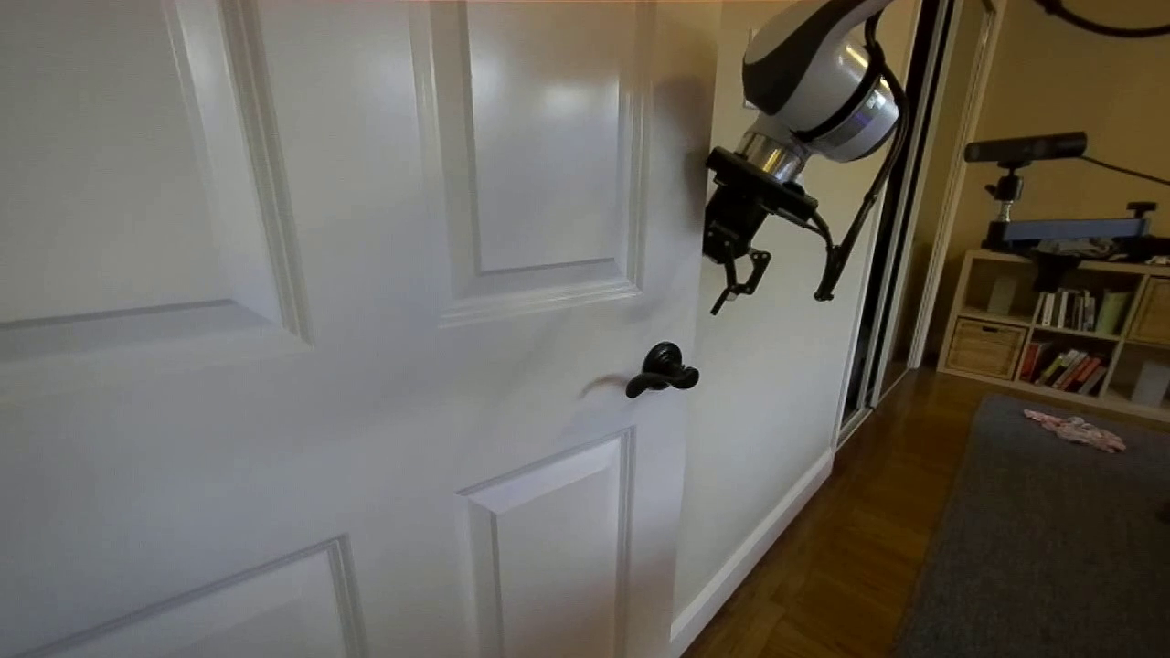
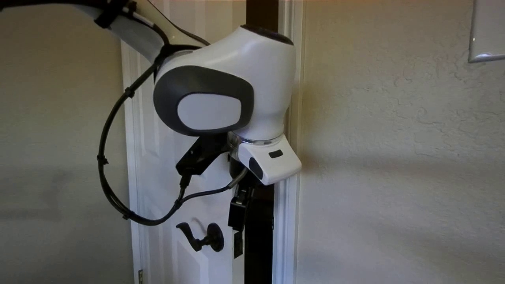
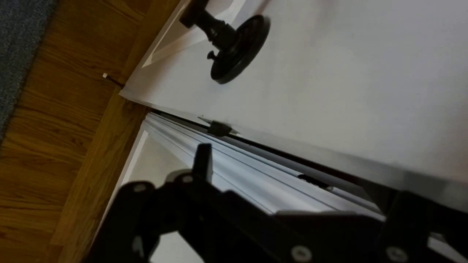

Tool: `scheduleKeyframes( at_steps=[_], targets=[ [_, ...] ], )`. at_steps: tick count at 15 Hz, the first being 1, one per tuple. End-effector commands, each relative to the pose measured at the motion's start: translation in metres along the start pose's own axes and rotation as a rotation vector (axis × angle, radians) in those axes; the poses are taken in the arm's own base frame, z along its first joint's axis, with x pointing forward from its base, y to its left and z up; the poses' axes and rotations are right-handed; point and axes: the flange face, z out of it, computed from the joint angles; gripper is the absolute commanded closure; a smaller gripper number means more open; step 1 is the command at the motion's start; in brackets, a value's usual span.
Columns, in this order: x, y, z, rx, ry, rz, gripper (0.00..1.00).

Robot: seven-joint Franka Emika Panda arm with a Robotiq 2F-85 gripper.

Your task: Open the door

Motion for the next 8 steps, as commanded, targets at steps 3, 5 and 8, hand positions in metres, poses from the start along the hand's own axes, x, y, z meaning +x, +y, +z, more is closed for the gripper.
scheduleKeyframes(
  at_steps=[3, 5, 8],
  targets=[
    [-0.036, 0.026, -0.007, -0.031, -0.060, -0.038, 0.00],
    [-0.045, 0.033, -0.011, -0.043, -0.061, -0.038, 0.00],
    [-0.059, 0.044, -0.017, -0.057, -0.067, -0.041, 0.00]
  ],
)
